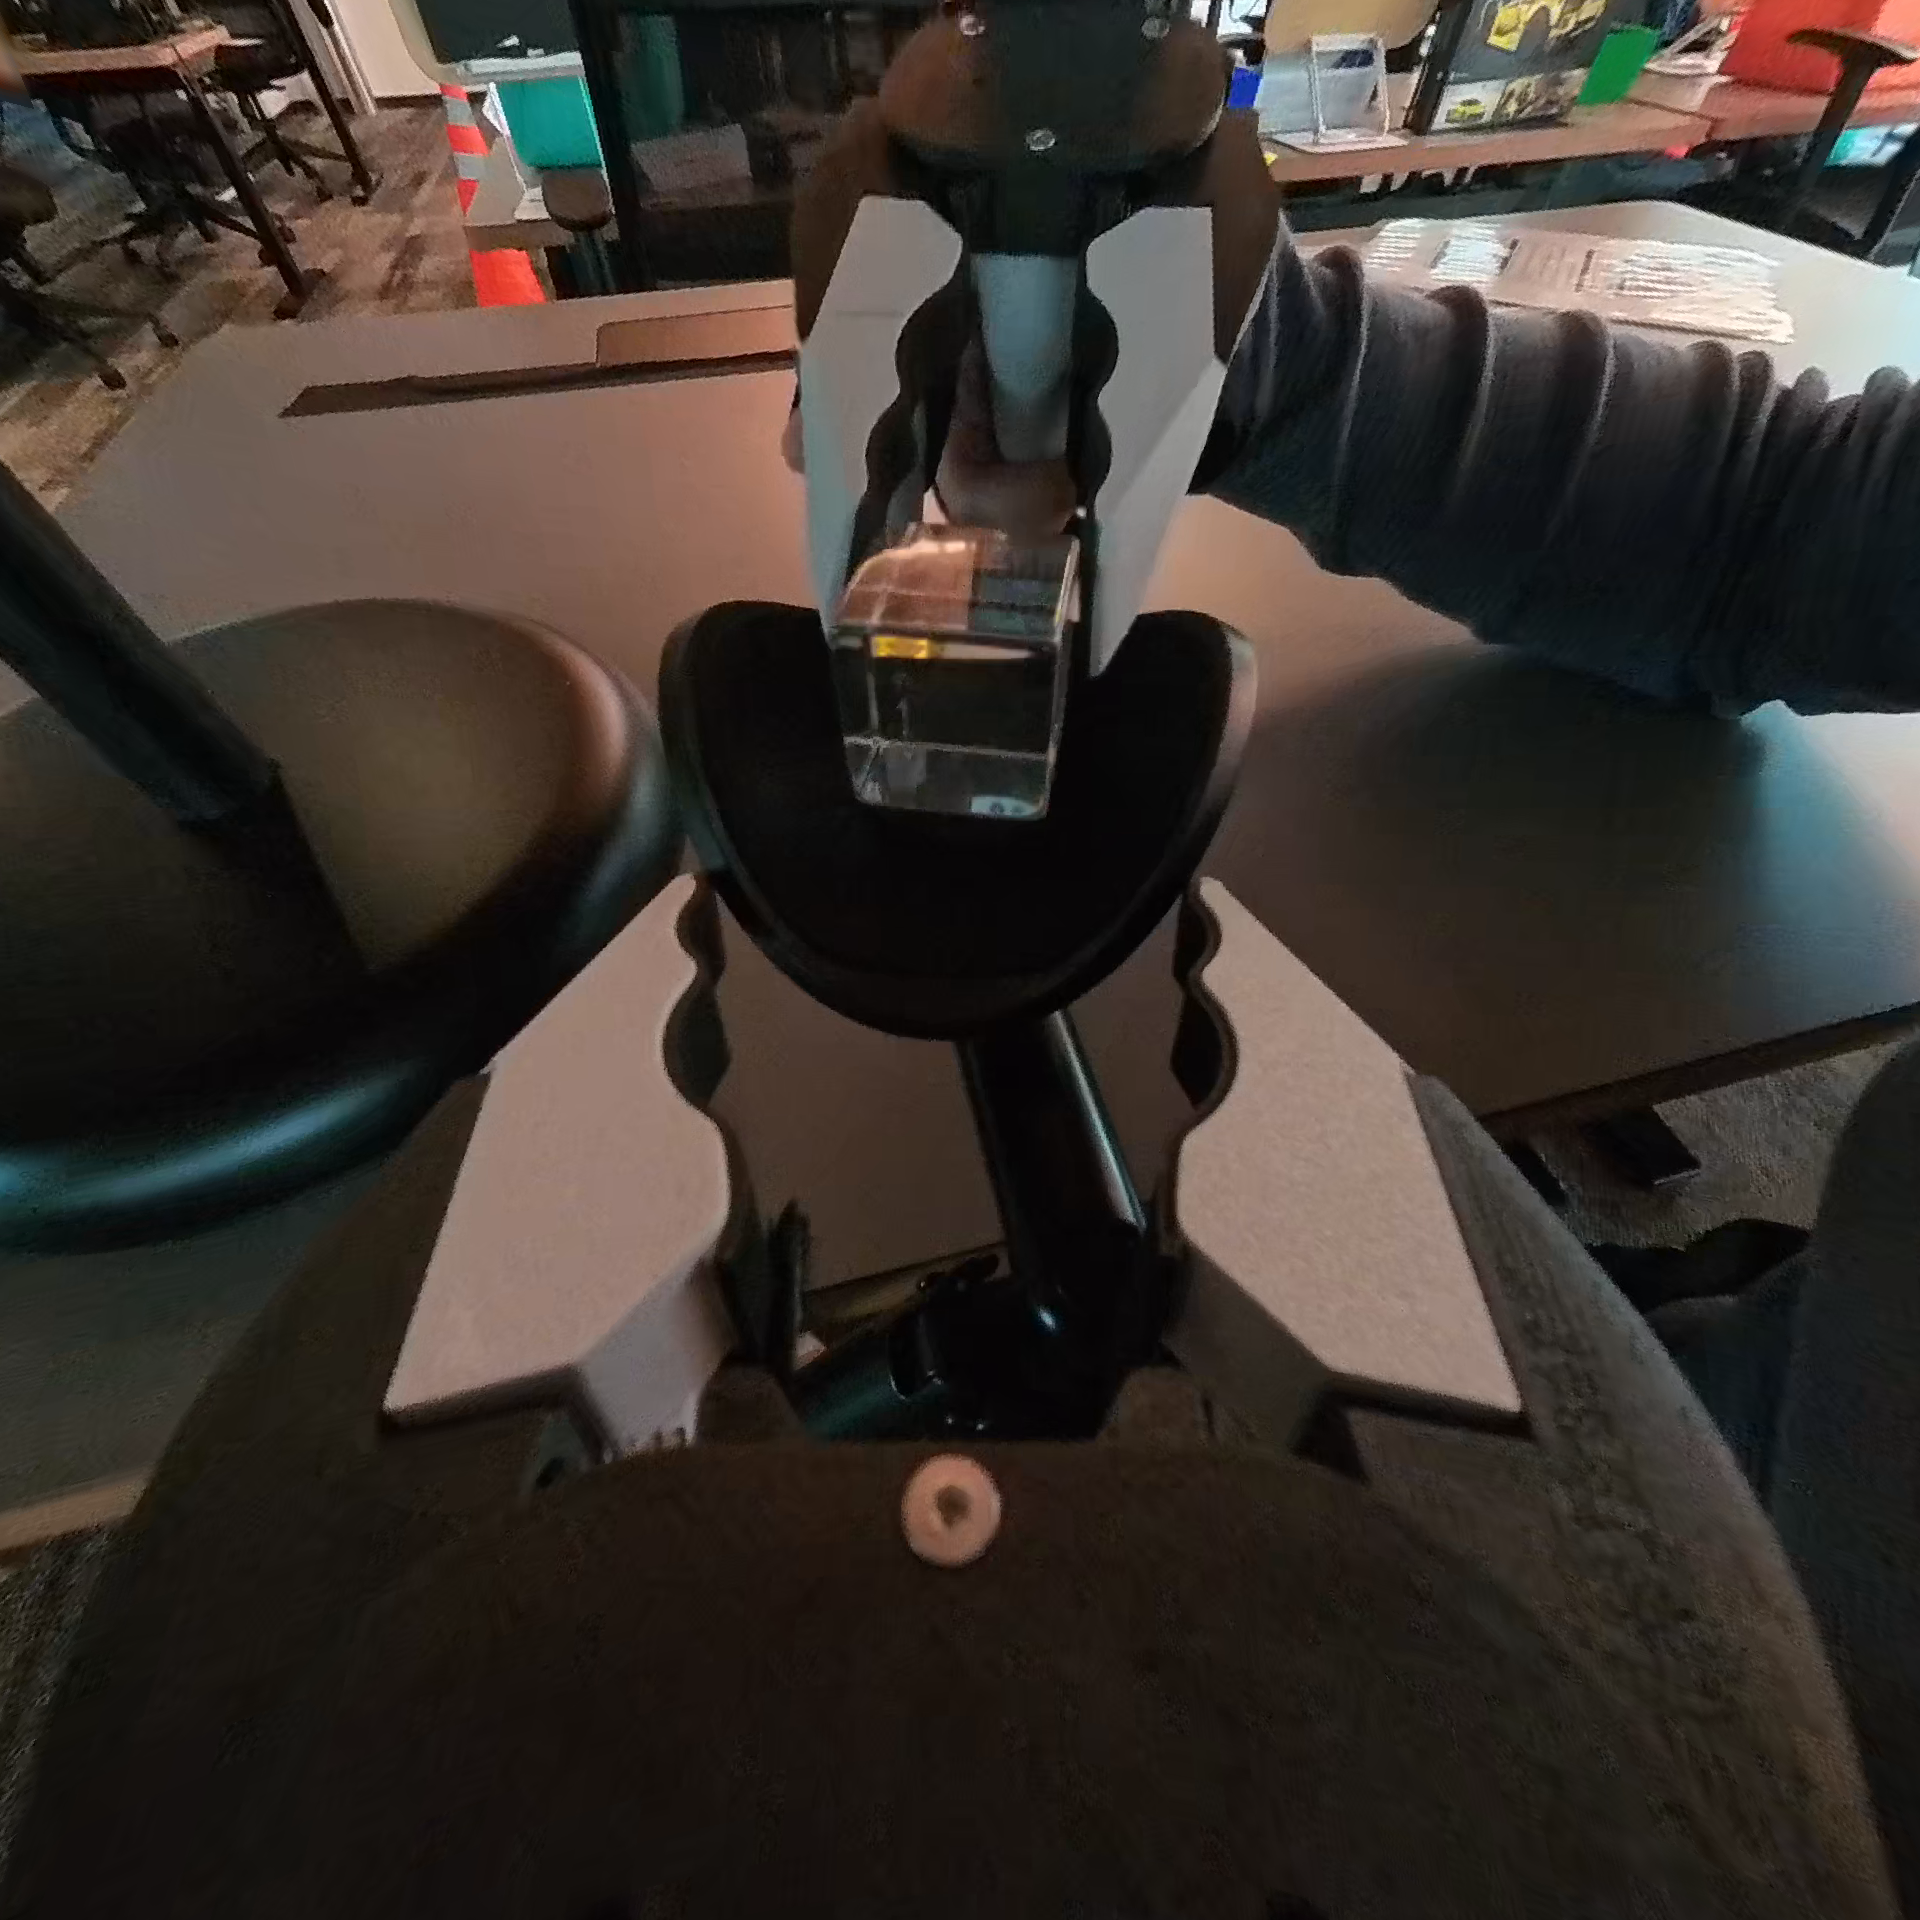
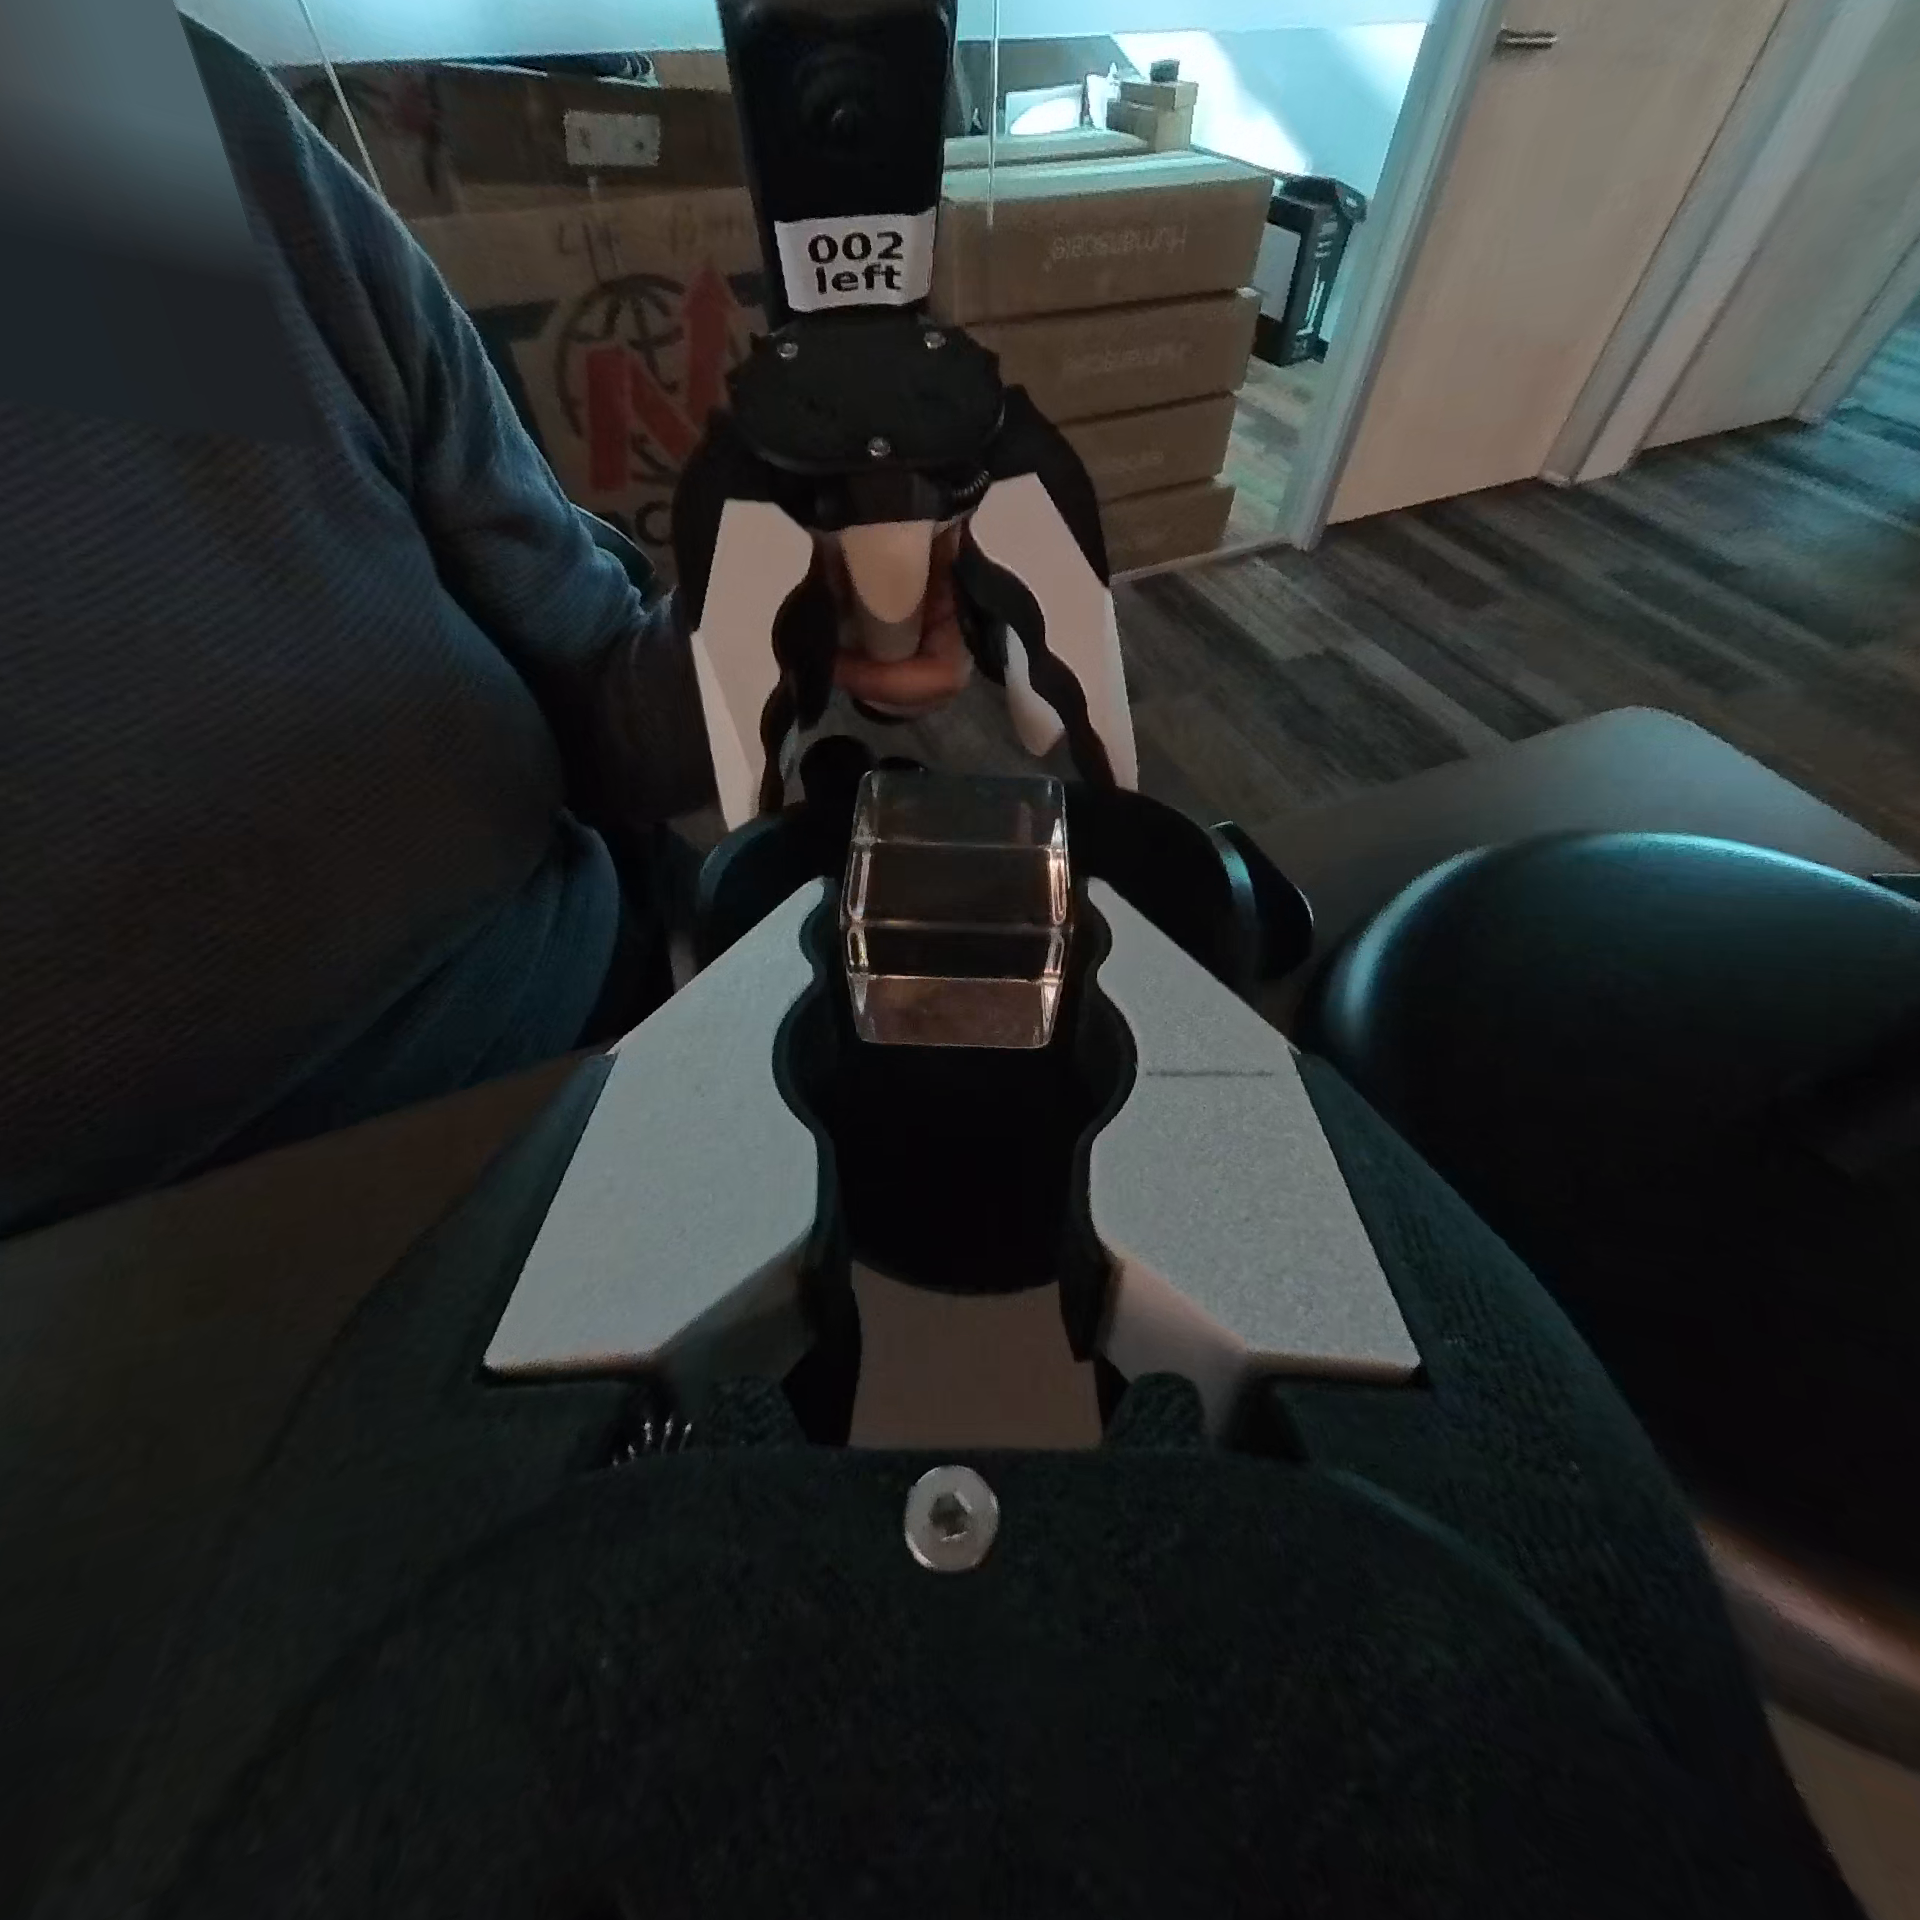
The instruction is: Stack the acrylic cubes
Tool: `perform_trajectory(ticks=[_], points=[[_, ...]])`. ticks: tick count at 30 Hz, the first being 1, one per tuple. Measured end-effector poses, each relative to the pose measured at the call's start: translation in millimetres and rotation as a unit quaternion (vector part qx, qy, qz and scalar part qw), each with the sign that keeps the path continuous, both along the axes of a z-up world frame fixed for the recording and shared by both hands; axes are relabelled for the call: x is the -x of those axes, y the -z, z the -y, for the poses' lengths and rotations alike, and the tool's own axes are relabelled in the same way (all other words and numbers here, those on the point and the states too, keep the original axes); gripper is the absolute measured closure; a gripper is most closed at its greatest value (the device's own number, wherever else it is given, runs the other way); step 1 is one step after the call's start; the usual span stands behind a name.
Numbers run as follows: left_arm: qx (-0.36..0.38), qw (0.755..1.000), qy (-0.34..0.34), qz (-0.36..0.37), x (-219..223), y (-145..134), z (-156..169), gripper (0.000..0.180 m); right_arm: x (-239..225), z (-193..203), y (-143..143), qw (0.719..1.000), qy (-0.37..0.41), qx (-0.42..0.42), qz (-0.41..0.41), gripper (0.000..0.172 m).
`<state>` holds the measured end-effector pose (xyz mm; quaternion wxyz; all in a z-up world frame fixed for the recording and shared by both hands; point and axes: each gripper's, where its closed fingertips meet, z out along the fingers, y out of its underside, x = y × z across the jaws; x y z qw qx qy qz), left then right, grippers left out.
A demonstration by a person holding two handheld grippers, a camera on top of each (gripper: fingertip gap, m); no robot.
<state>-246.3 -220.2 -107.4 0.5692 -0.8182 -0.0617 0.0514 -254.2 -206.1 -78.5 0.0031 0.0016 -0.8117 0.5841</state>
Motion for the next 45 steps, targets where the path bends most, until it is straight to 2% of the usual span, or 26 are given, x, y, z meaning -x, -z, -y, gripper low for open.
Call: perform_trajectory(ticks=[5,15,17,20,23,27,30,33,36,38,40,43,45], points=[[-0.016,1.000,-0.003,0.005,-0.3,0.5,0.7,0.094,0.0,-5.2,-3.9,1.000,0.006,0.010,-0.003,0.123],[-0.008,1.000,-0.009,0.000,-1.9,3.5,5.8,0.101,10.2,-25.2,-19.5,0.998,0.051,0.009,-0.037,0.129],[-0.010,1.000,-0.011,0.001,-2.0,2.3,7.8,0.100,22.6,-41.7,-32.2,0.993,0.108,0.015,-0.048,0.125],[-0.019,1.000,-0.006,0.007,-3.0,-2.0,12.3,0.102,53.6,-86.3,-39.7,0.961,0.272,0.017,-0.037,0.126],[-0.030,0.999,0.008,0.021,-8.1,-3.7,15.4,0.104,63.6,-126.1,-10.0,0.920,0.391,-0.019,-0.010,0.126],[-0.025,0.999,0.016,0.024,-12.1,0.6,16.5,0.106,59.9,-155.3,48.6,0.890,0.441,-0.112,-0.012,0.122],[-0.026,0.999,0.021,0.022,-16.1,-0.5,19.0,0.109,57.8,-160.9,77.2,0.890,0.436,-0.136,0.017,0.122],[-0.039,0.999,0.016,0.021,-16.5,-3.6,24.0,0.107,56.1,-161.1,92.2,0.893,0.423,-0.149,0.040,0.126],[-0.058,0.998,0.008,0.025,-12.9,-7.3,32.3,0.107,53.6,-162.5,103.0,0.890,0.421,-0.162,0.059,0.146],[-0.078,0.997,0.001,0.028,-9.1,-11.3,37.8,0.107,55.9,-163.7,98.0,0.884,0.437,-0.151,0.064,0.146],[-0.097,0.995,-0.003,0.033,-6.0,-15.2,42.4,0.107,58.0,-157.2,75.1,0.880,0.458,-0.108,0.069,0.146],[-0.119,0.992,-0.014,0.029,-0.2,-19.6,48.3,0.107,48.4,-119.9,9.6,0.890,0.449,-0.007,0.079,0.147],[-0.129,0.991,-0.020,0.026,3.0,-20.8,50.9,0.107,37.9,-93.6,-24.9,0.891,0.446,0.014,0.085,0.147]])
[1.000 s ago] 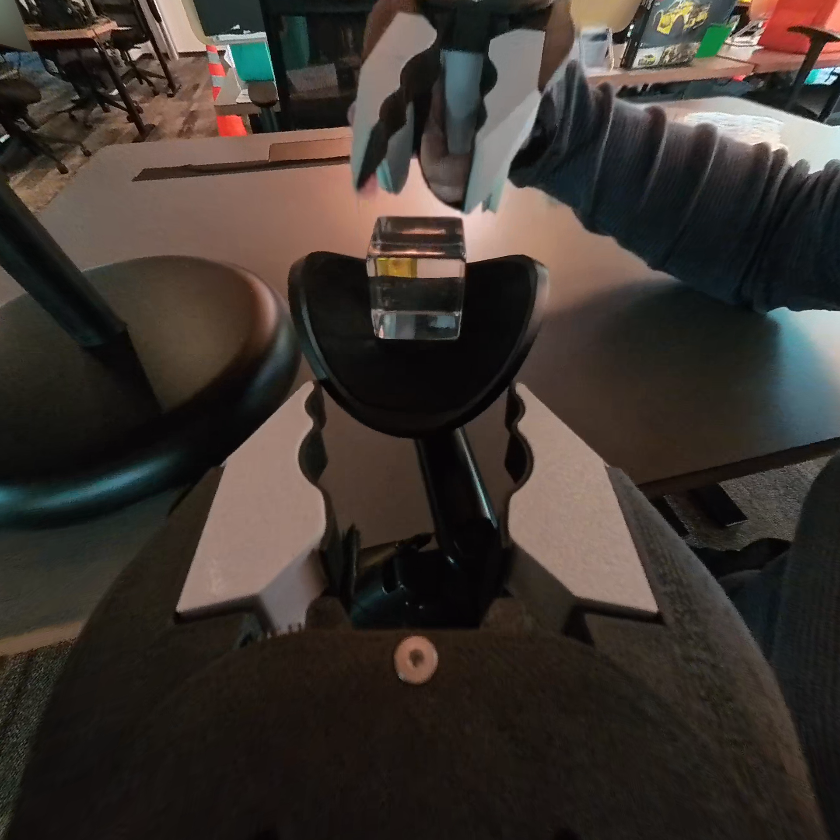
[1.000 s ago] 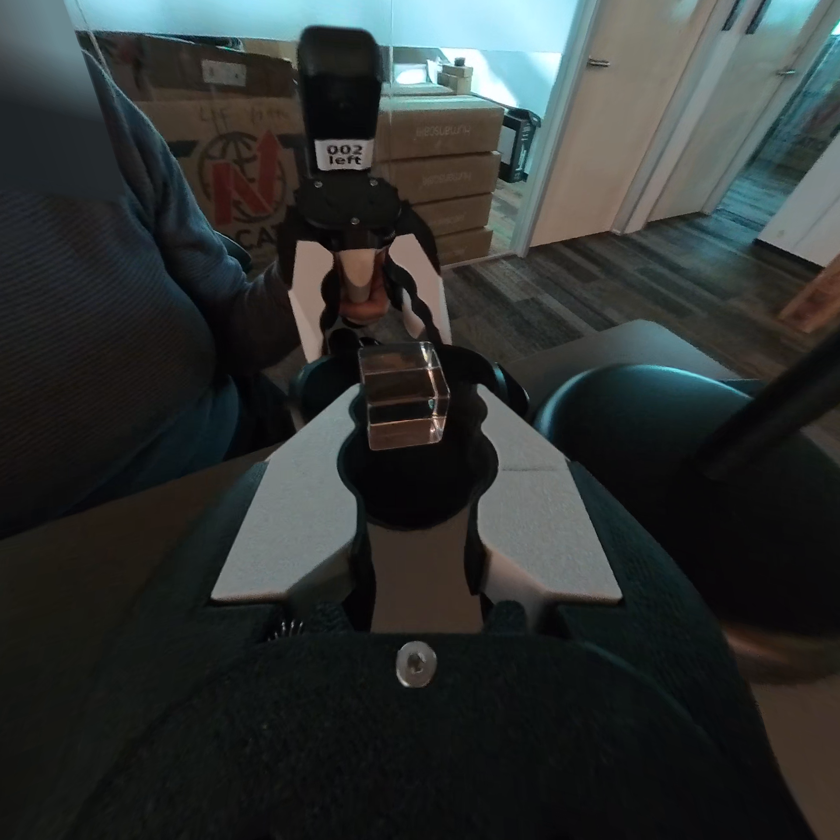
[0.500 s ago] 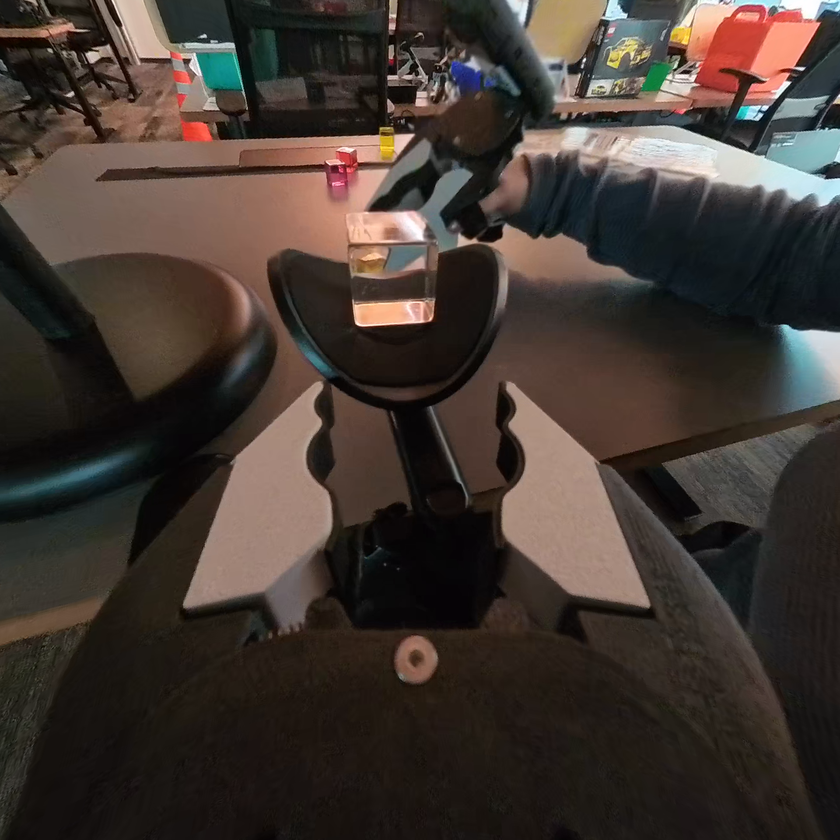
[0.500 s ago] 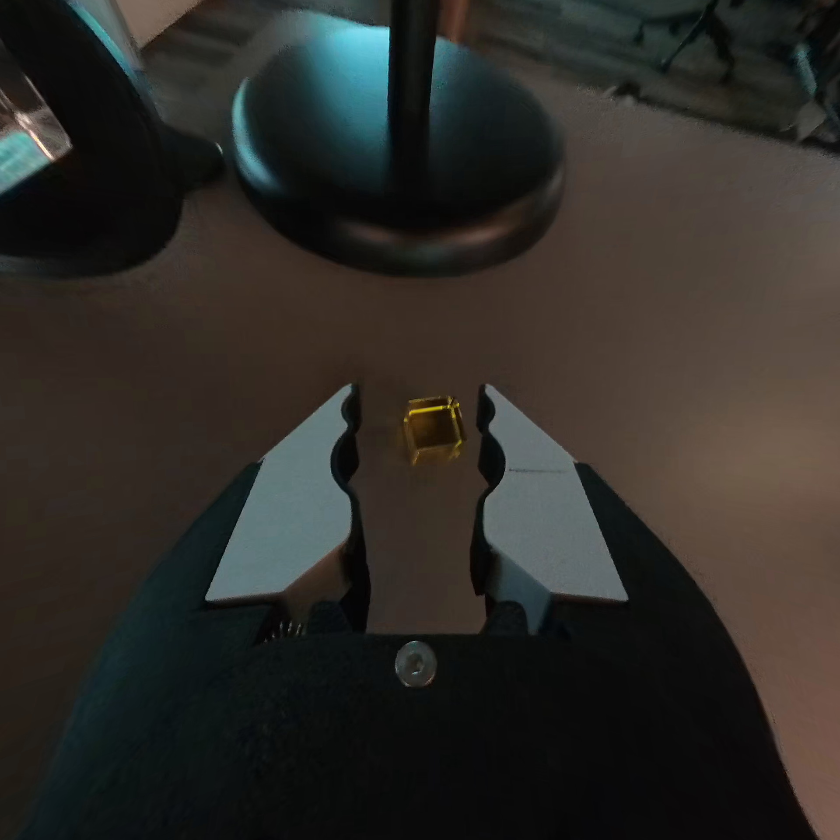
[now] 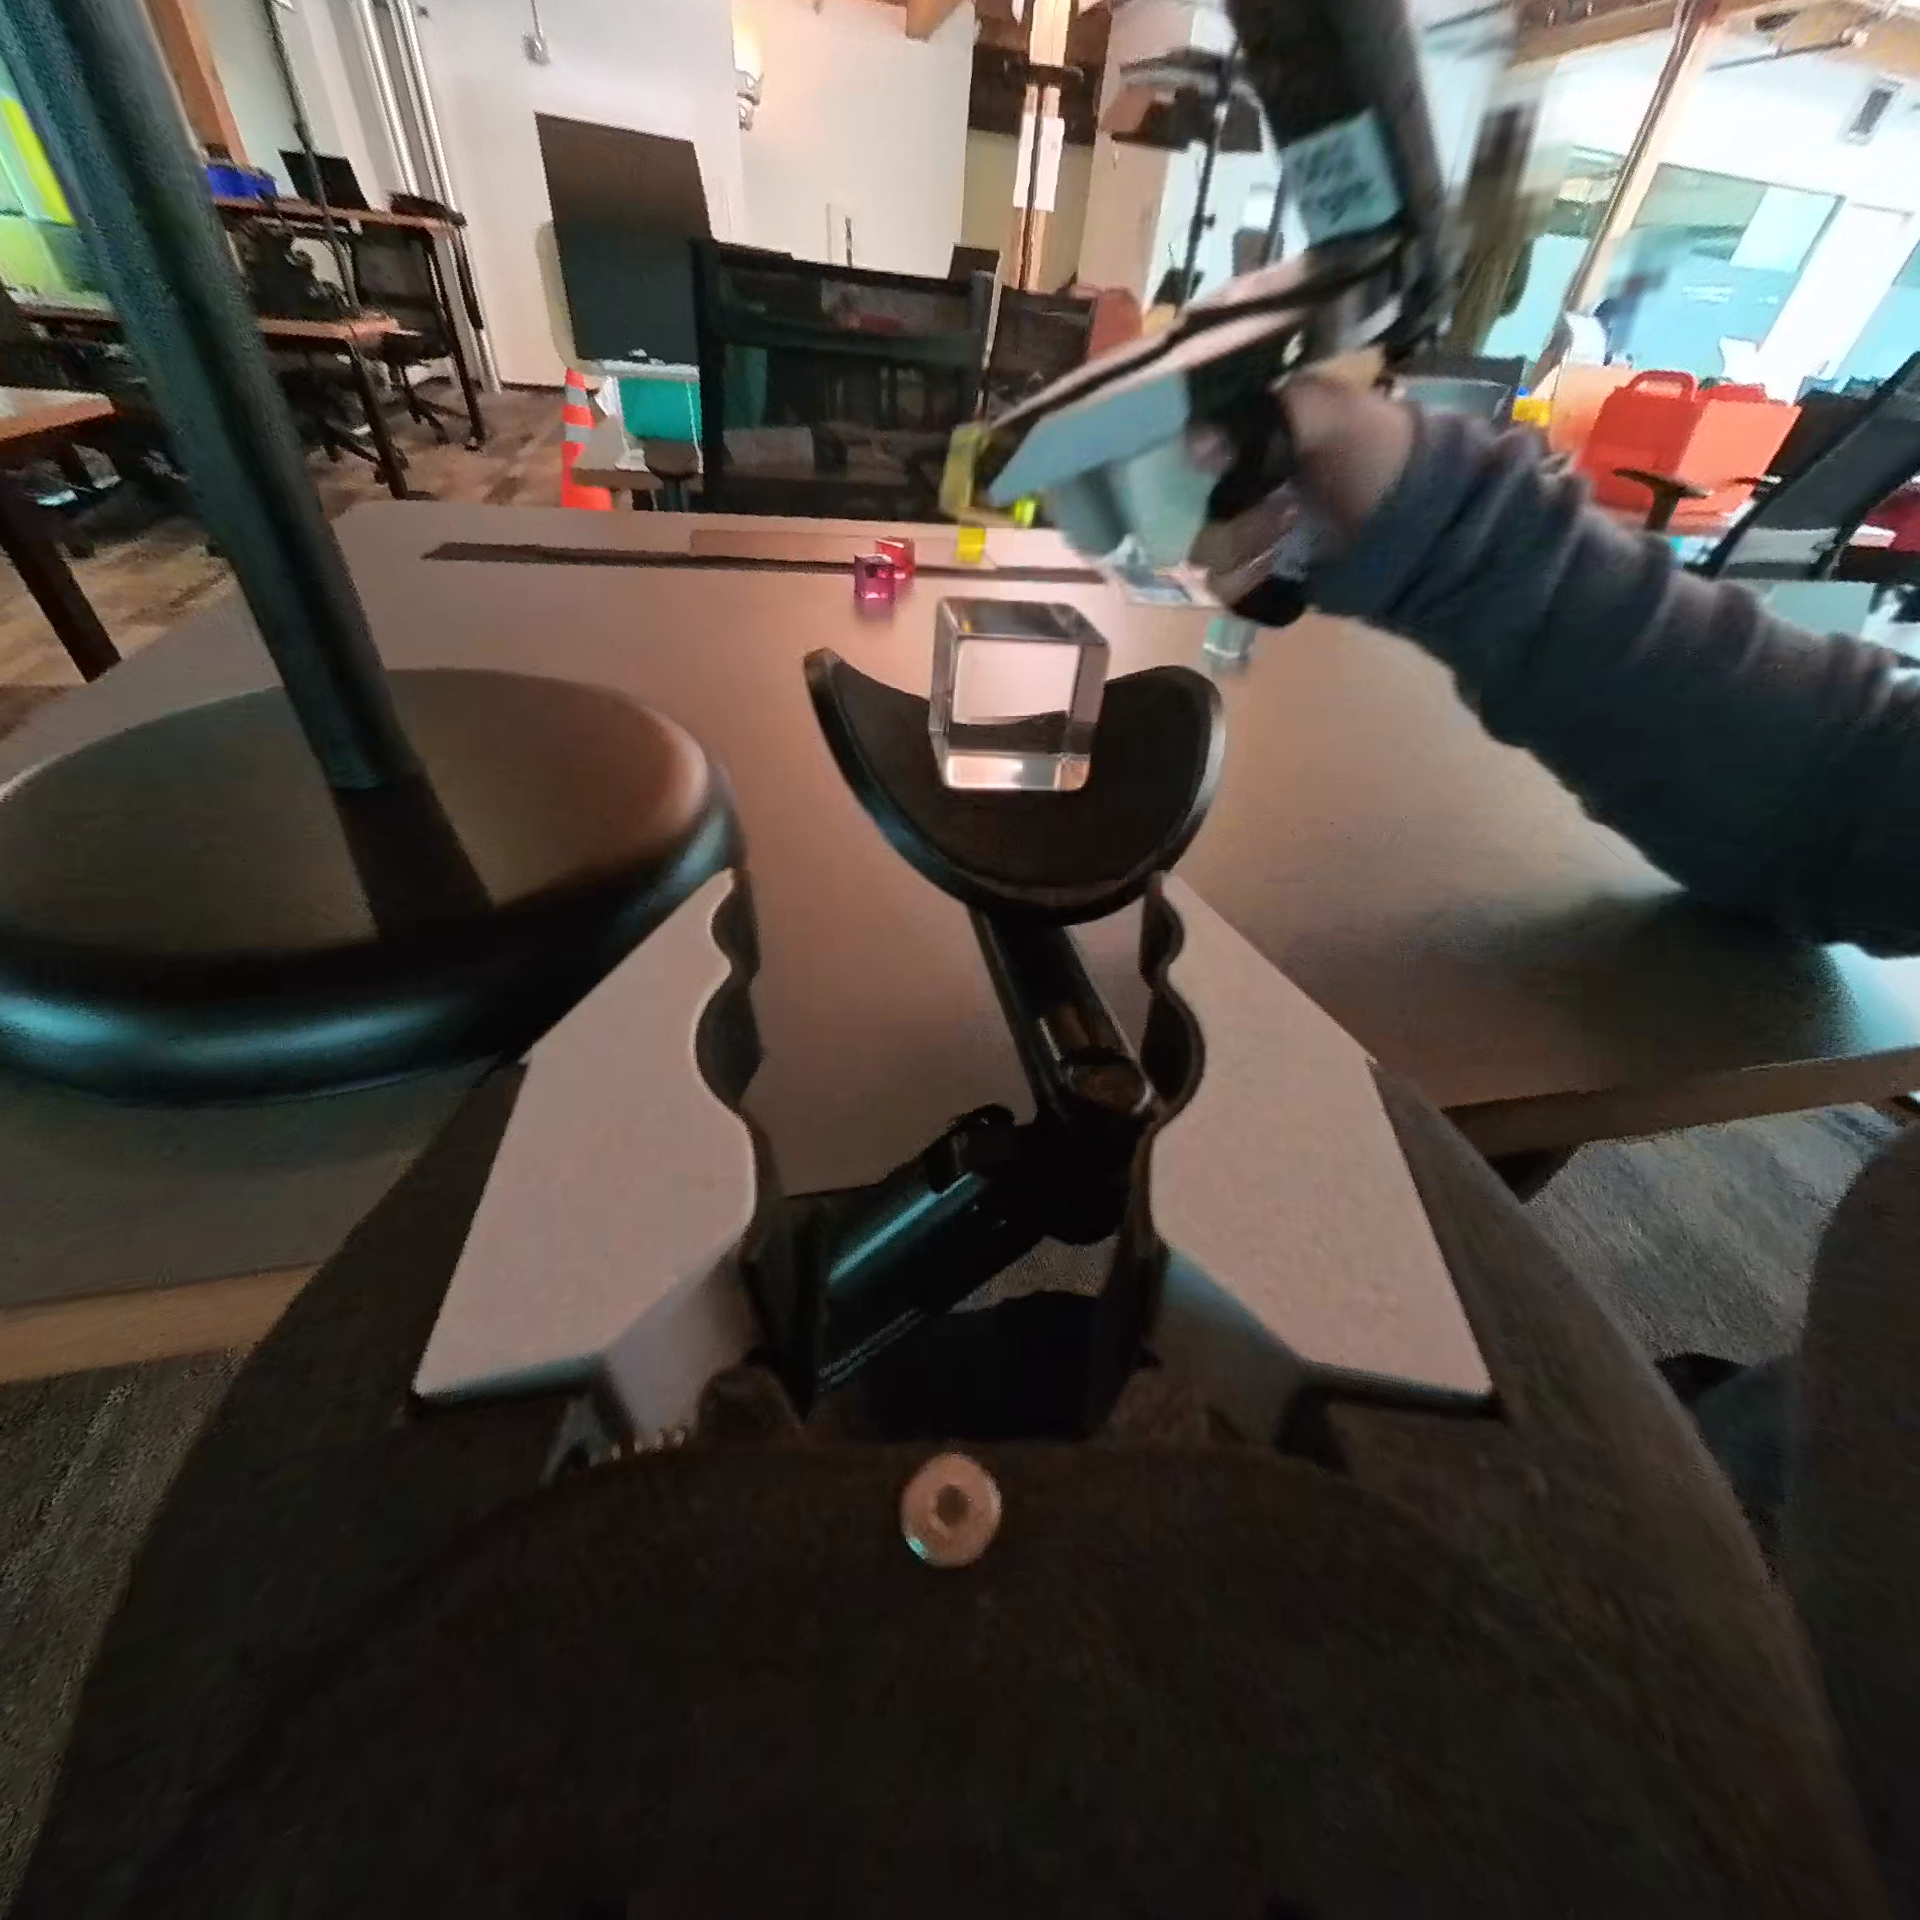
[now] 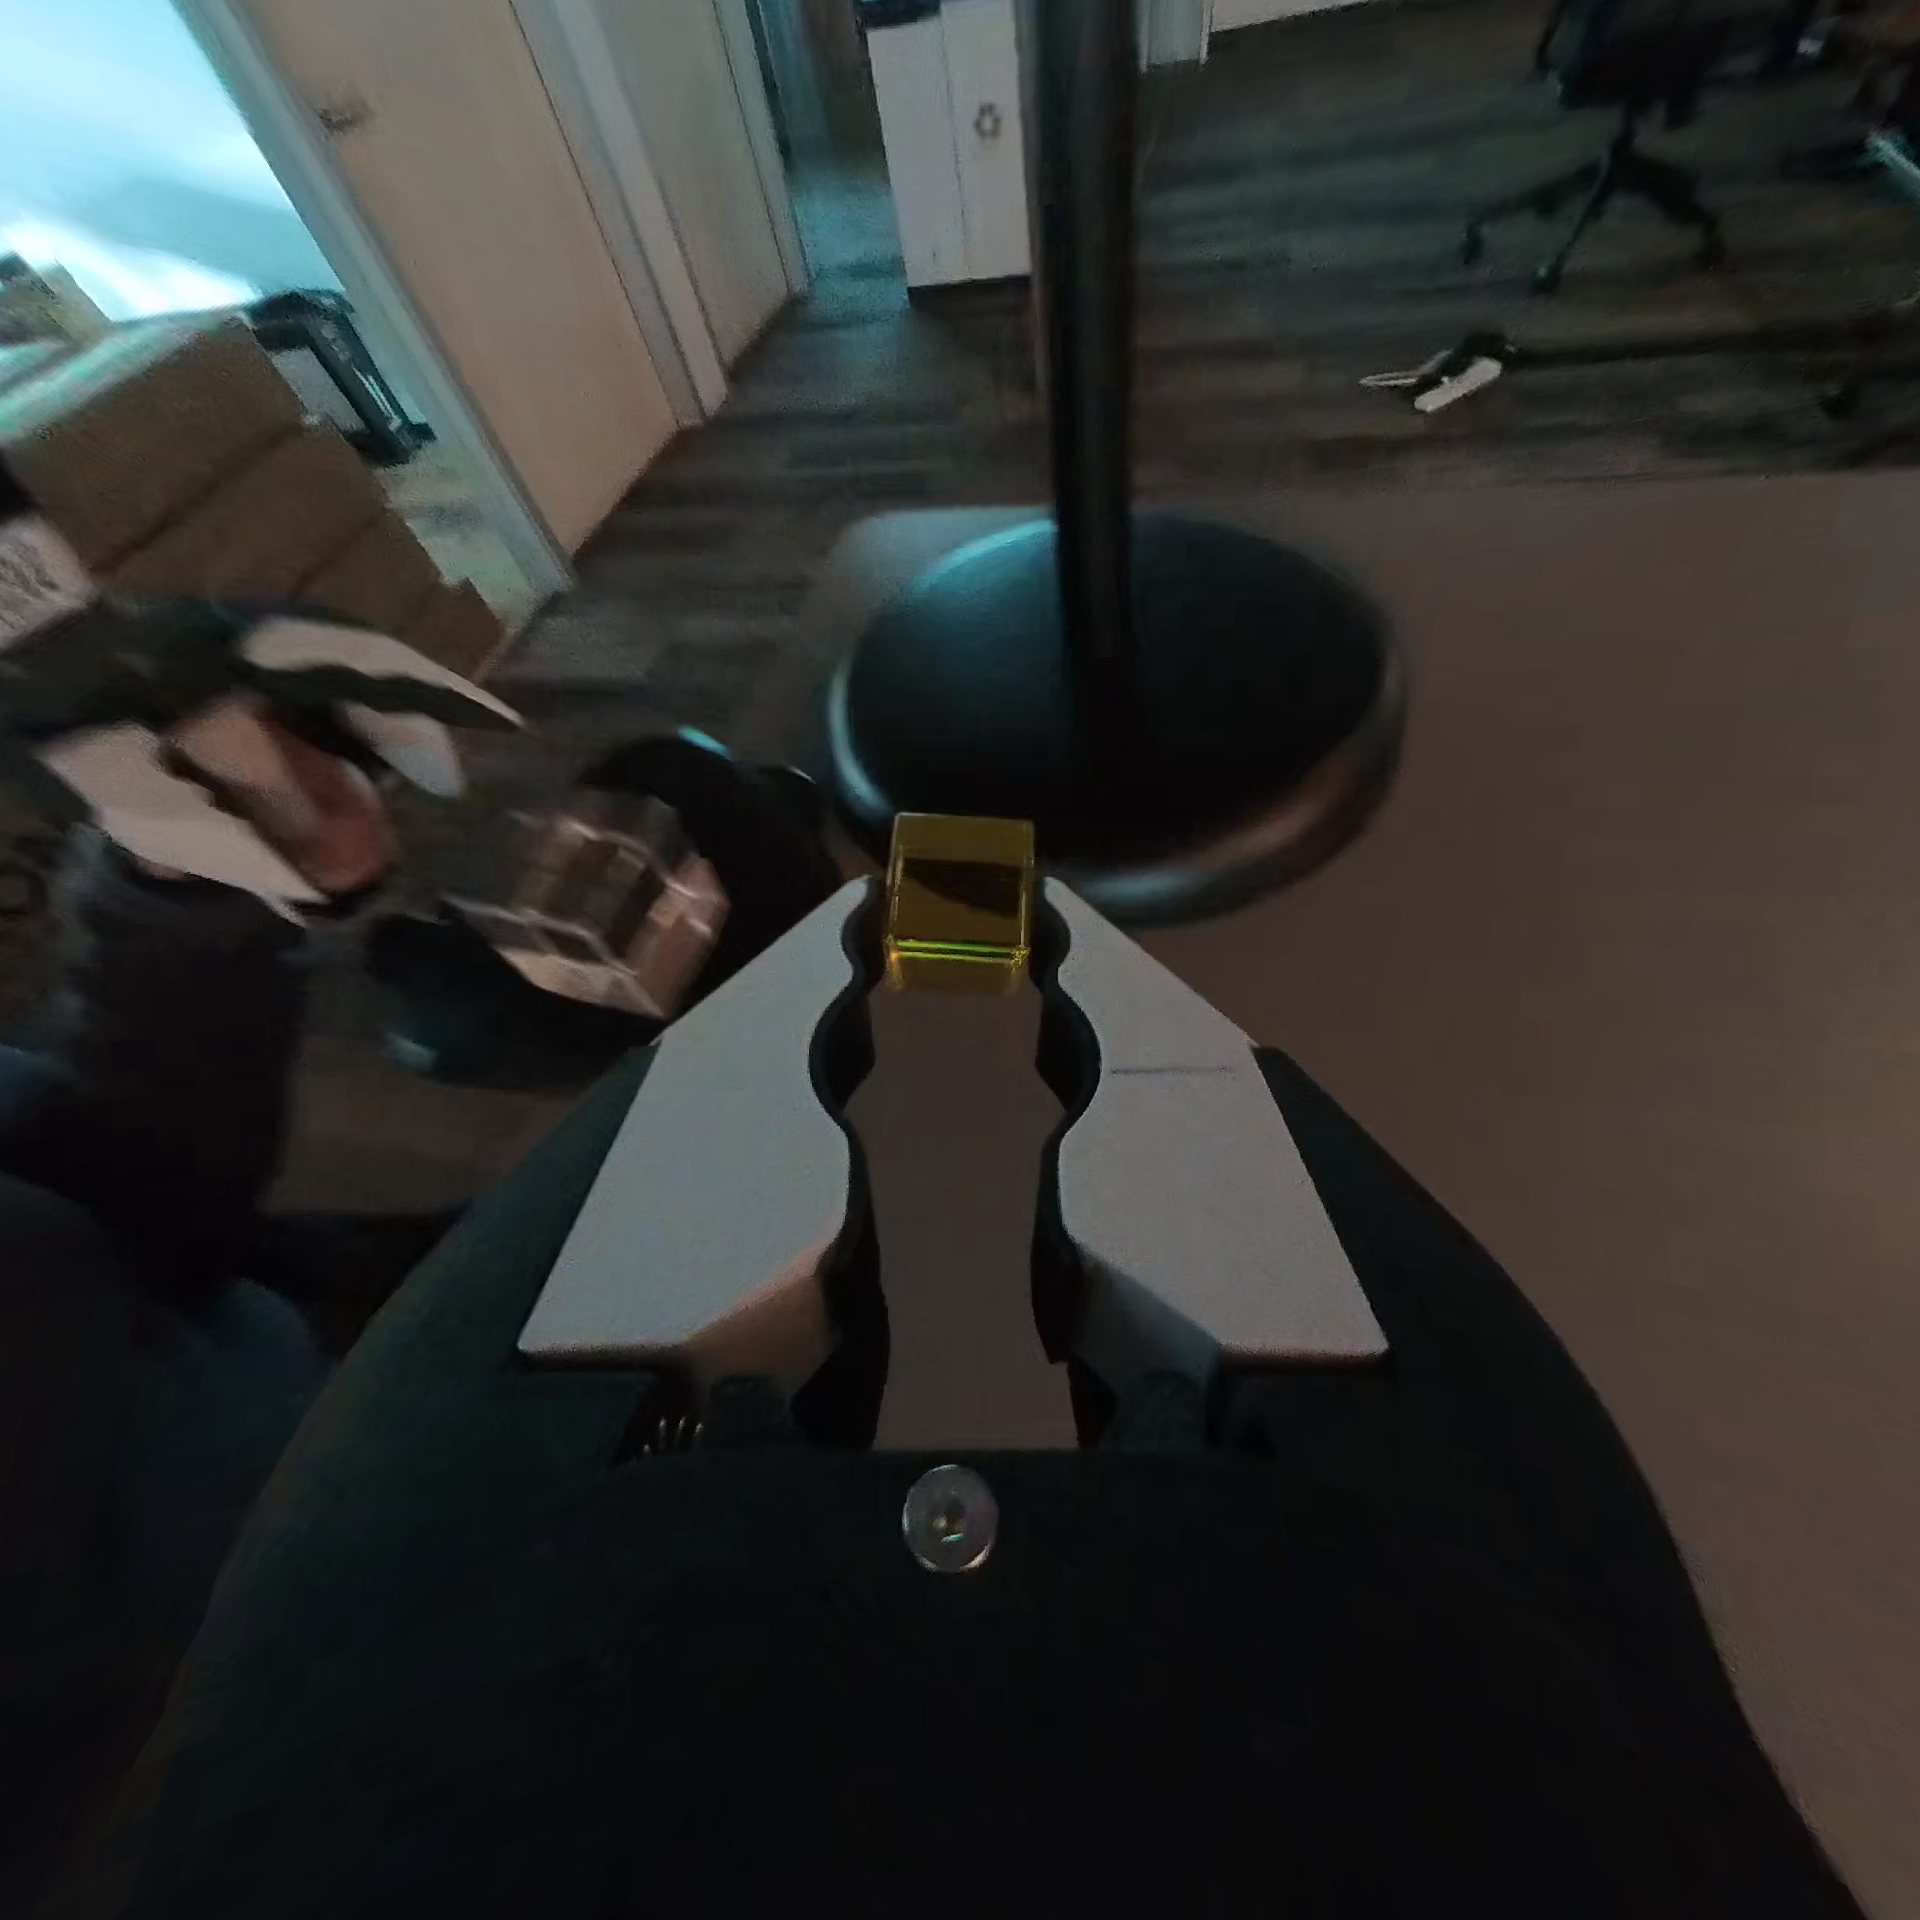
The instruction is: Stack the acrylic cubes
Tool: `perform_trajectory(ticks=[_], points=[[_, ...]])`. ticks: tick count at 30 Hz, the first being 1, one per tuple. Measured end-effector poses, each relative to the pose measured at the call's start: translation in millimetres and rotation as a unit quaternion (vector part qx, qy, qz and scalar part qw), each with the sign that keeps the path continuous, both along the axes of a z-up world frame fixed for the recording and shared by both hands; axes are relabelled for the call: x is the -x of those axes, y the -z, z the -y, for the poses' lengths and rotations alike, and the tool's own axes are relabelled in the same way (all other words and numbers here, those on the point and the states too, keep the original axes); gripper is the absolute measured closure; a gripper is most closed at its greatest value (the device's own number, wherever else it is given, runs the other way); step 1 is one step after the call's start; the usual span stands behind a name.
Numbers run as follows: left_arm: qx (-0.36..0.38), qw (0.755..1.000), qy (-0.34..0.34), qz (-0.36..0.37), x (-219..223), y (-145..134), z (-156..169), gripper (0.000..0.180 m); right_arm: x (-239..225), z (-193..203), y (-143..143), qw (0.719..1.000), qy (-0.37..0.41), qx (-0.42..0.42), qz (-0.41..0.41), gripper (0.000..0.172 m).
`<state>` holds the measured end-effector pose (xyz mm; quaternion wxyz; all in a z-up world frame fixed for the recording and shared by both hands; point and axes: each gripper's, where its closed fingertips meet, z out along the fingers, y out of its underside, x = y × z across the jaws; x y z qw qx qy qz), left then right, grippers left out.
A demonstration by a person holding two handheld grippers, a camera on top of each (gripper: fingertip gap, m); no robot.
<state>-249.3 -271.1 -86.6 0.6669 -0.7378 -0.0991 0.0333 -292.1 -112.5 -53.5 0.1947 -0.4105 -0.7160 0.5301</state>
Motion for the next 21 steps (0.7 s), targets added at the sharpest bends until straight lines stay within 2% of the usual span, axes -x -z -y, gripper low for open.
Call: perform_trajectory(ticks=[3,8,18,19,21], points=[[-0.014,1.000,0.003,0.003,0.2,-1.4,0.8,0.107,-16.8,39.6,-24.3,1.000,-0.014,-0.012,0.006,0.147],[-0.037,0.999,0.003,-0.005,-3.5,-6.2,-1.6,0.106,-29.7,80.8,-15.4,0.996,-0.039,-0.075,0.033,0.147],[-0.046,0.999,0.011,-0.015,-13.0,-9.5,-4.0,0.105,-27.1,84.0,7.7,0.988,-0.015,-0.147,0.042,0.146],[-0.046,0.999,0.012,-0.014,-13.5,-9.7,-4.5,0.104,-27.5,83.3,7.6,0.988,-0.011,-0.148,0.036,0.143],[-0.046,0.999,0.012,-0.015,-13.9,-10.1,-5.0,0.102,-30.2,78.0,1.7,0.989,0.002,-0.146,0.017,0.121]])
